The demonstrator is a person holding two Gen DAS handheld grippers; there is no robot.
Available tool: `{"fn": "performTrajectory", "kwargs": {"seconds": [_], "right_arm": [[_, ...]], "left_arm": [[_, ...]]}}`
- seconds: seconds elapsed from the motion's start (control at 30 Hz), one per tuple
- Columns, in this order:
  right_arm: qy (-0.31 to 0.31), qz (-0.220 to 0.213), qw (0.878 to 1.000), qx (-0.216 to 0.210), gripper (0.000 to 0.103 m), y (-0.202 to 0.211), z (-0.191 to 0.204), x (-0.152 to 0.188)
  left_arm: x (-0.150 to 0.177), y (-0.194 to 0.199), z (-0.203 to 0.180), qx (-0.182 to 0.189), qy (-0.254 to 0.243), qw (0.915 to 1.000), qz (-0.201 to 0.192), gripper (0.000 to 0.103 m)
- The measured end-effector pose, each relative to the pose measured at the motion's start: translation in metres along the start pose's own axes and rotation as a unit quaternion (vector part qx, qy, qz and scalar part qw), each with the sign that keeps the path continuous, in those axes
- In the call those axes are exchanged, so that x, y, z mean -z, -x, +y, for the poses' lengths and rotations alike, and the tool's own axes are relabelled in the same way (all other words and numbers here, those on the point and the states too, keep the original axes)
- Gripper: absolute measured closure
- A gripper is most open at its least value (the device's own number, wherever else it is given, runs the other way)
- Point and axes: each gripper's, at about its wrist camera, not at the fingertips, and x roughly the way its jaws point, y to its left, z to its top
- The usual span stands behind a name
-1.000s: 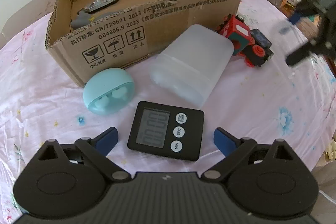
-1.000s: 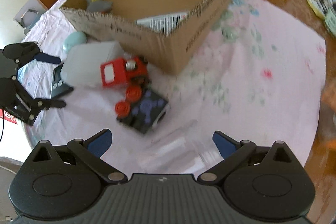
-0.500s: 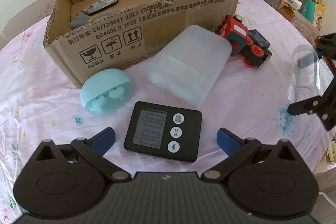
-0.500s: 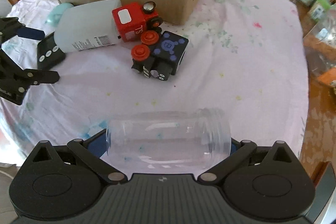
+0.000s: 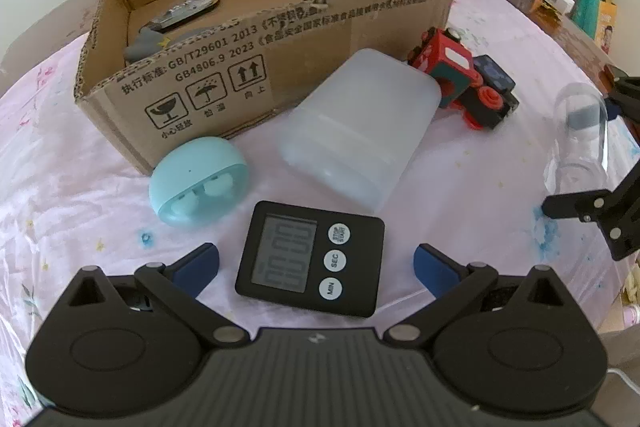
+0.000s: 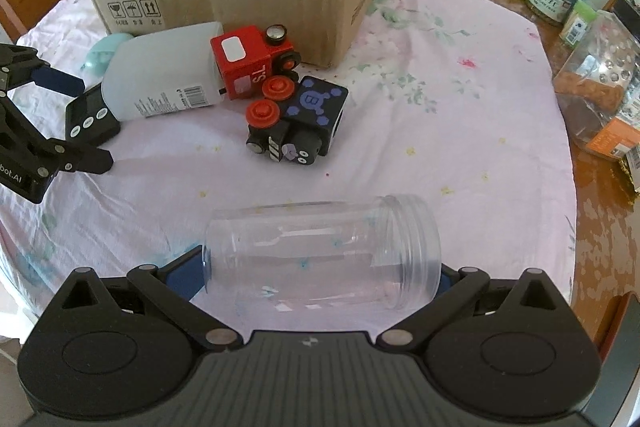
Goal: Organize rigid objects
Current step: 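Grasp the black digital timer with the left tool while the right tool holds the jar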
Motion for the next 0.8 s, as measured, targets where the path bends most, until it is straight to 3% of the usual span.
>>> {"fn": "performTrajectory", "kwargs": {"seconds": [0.33, 0.5, 0.63, 0.8], "right_arm": [[0.002, -0.011, 1.0, 0.0, 0.0, 0.001, 0.0, 0.004], [-0.001, -0.01, 1.0, 0.002, 0.0, 0.002, 0.0, 0.004], [-0.007, -0.003, 1.0, 0.005, 0.0, 0.001, 0.0, 0.001], [-0.011, 0.017, 1.0, 0.01, 0.0, 0.0, 0.0, -0.004]], "left_arm": [[-0.01, 0.005, 0.0, 0.021, -0.041, 0.9989, 0.002, 0.032], [-0.007, 0.008, 0.002, 0.001, -0.007, 0.9998, 0.017, 0.032], [0.001, 0.013, 0.012, -0.017, 0.067, 0.9973, 0.026, 0.032], [0.006, 0.014, 0.014, -0.015, 0.044, 0.9986, 0.026, 0.031]]}}
